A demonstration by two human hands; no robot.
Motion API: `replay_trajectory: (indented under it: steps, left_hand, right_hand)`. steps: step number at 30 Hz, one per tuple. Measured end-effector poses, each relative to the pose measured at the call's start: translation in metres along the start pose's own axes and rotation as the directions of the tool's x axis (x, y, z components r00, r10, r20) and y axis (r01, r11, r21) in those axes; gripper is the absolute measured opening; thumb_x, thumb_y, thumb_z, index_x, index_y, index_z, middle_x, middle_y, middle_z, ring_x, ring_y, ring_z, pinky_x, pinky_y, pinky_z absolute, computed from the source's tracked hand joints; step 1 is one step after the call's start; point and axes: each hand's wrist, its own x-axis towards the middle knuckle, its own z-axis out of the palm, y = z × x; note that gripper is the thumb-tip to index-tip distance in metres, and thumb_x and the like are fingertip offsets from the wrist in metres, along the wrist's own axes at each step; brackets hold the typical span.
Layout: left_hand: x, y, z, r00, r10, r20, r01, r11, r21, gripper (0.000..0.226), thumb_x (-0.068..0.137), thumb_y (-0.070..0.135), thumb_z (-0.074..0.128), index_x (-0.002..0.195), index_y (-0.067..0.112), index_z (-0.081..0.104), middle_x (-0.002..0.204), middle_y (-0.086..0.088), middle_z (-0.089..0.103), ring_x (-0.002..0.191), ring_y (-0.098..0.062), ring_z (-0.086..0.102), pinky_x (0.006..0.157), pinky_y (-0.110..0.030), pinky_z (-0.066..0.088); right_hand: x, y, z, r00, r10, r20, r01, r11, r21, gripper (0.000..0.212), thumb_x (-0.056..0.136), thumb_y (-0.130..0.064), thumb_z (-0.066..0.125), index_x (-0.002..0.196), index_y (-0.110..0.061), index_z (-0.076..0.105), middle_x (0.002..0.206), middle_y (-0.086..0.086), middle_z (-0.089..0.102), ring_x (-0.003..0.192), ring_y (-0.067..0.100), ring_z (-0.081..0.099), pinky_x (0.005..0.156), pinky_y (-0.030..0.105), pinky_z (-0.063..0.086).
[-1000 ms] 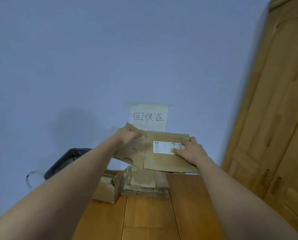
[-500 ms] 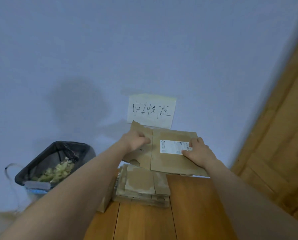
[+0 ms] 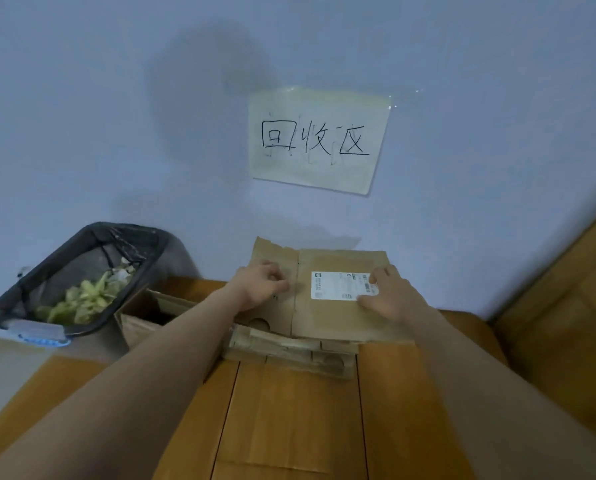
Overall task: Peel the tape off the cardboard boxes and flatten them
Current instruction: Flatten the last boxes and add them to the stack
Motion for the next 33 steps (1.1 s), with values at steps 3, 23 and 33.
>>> replay_trajectory:
  steps: [3, 23, 33]
  left_hand:
    - [0.019, -0.017, 0.035, 0.996, -0.057, 0.066, 0.052, 0.996, 0.071, 0.041, 0.093, 0.048, 0.052, 0.128, 0.026, 0.057, 0.155, 0.001, 0.029, 0.141, -0.034, 0.022, 0.115, -0.048, 0.018]
    - [0.127, -0.133, 0.163, 0.973, -0.213, 0.083, 0.187, 0.949, 0.254, 0.078, 0.089, 0.067, 0.045, 0.152, 0.035, 0.011, 0.161, 0.009, -0.011, 0.146, -0.041, -0.003, 0.117, -0.057, 0.018]
    - [0.138, -0.118, 0.159, 0.975, -0.212, 0.06, 0.138, 0.8, 0.584, 0.072, 0.096, 0.063, 0.031, 0.152, 0.023, 0.015, 0.162, -0.012, 0.003, 0.149, -0.032, -0.001, 0.119, -0.053, 0.004]
  right_hand:
    - [0.018, 0.018, 0.04, 0.998, 0.008, 0.067, -0.011, 0.999, 0.04, 0.056, 0.089, -0.04, 0.058, 0.135, -0.015, 0.038, 0.141, 0.002, 0.03, 0.117, 0.028, 0.044, 0.088, 0.036, 0.044]
    - [0.138, 0.048, 0.199, 0.987, -0.004, 0.161, -0.01, 0.996, 0.084, 0.068, 0.086, -0.04, 0.059, 0.142, -0.015, 0.029, 0.15, 0.0, 0.015, 0.129, 0.029, 0.026, 0.104, 0.039, 0.035]
    - [0.154, 0.029, 0.186, 0.963, 0.047, 0.265, 0.035, 0.954, -0.298, 0.065, 0.09, -0.044, 0.053, 0.145, -0.016, 0.034, 0.151, 0.011, 0.027, 0.144, 0.025, 0.016, 0.105, 0.043, 0.037]
